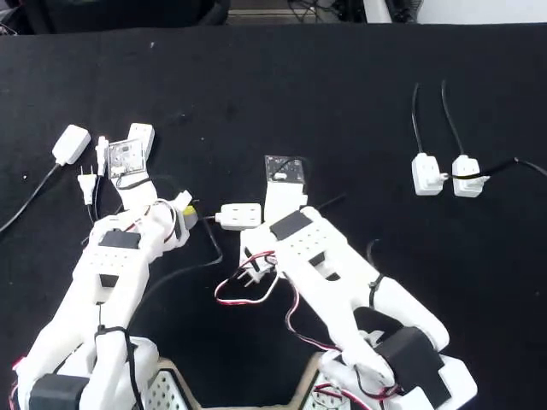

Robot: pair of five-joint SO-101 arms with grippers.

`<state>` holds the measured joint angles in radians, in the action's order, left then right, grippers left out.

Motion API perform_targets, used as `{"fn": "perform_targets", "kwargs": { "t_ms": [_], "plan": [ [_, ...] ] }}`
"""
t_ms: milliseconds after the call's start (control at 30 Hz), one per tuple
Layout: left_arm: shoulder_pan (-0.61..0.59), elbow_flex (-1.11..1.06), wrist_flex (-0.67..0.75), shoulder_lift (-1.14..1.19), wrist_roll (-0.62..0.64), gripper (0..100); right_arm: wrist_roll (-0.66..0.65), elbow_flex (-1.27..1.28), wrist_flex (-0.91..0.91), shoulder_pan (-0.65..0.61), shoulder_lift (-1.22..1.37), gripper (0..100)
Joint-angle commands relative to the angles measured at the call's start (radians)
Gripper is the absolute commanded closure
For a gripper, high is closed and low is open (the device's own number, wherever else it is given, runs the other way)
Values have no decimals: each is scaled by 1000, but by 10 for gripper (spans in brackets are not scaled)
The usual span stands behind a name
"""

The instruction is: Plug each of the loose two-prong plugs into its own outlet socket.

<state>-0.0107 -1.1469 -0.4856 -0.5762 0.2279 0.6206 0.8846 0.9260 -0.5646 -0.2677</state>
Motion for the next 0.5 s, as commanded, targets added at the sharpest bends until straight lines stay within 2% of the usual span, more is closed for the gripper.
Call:
{"fn": "perform_targets", "kwargs": {
  "t_ms": [0, 233, 467],
  "plan": [
    [-8, 8, 15, -28, 12, 755, 14, -4, -68, 12, 16, 830],
    [-12, 7, 15, -29, 12, 755, 60, -15, -121, 15, 140, 832],
    [-13, 7, 15, -35, 12, 755, 54, -110, 8, 15, 226, 832]
  ]
}}
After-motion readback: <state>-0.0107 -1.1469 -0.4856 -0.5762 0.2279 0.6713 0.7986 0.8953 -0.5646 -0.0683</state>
